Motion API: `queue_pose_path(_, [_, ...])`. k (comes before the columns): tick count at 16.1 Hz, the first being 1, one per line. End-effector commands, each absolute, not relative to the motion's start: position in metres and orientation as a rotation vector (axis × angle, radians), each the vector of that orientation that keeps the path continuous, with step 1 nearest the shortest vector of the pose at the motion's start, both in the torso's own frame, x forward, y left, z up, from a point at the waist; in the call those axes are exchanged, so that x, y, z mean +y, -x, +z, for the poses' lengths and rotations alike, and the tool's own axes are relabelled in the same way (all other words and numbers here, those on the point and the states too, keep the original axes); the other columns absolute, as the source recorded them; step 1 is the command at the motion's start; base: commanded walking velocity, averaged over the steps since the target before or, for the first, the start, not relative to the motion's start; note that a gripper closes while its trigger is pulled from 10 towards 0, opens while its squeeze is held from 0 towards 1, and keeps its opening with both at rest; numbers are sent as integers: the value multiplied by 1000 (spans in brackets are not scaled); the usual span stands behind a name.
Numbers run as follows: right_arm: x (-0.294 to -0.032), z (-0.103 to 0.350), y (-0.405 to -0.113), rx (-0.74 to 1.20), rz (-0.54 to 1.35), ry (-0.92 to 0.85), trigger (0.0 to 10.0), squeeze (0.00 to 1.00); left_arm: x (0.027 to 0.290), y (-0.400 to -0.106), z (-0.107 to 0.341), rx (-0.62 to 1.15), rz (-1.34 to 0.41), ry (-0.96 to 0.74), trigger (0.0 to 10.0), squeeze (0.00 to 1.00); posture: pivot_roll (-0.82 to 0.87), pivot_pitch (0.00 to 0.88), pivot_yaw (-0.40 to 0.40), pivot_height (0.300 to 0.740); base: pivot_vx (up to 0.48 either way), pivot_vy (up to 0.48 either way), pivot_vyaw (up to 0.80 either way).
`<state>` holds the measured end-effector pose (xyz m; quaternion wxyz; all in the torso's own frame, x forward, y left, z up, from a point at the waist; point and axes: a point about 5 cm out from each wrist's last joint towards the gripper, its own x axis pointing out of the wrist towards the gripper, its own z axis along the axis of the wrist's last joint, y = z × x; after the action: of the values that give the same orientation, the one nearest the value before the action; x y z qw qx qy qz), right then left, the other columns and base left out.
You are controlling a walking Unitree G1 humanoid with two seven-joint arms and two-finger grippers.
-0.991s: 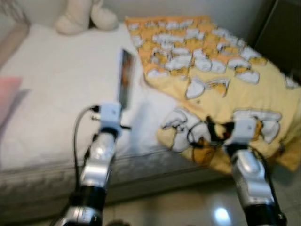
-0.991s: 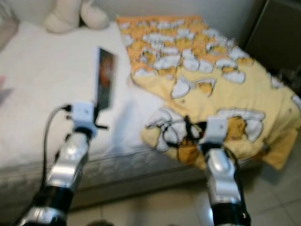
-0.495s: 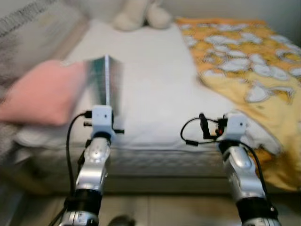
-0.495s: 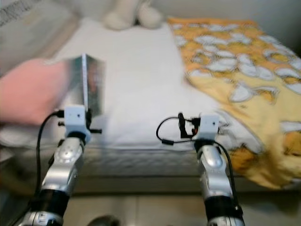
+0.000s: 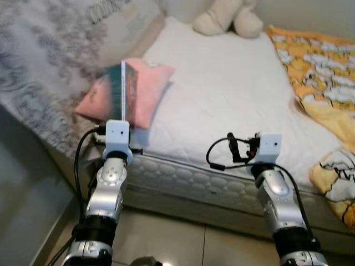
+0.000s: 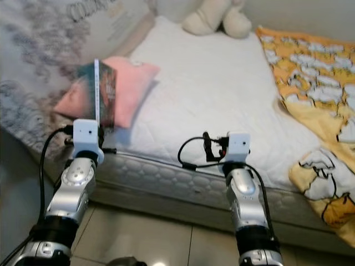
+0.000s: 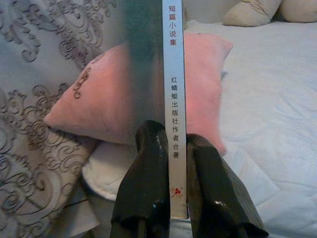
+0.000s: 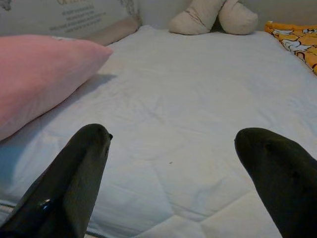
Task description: Clean up the room
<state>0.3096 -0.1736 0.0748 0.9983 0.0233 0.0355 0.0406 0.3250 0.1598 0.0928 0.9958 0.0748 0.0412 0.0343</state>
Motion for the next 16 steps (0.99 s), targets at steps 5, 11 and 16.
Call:
queue_pose_path(5, [-183,82,-312,35,63,-30,10000,576,143,-336,115,-23,32,-158,10000,0,7,0,-29,740,0,-461,313])
queue_pose_path(11, [-183,81,-311,26,44,-27,10000,522,143,-343,126,-69,-6,-137,10000,0,10,0,-21,740,0,0,148])
queue_pose_path(16, [-177,79,-309,25,75,-25,10000,525,138,-347,129,-80,-41,-146,10000,0,7,0,-22,740,0,0,0])
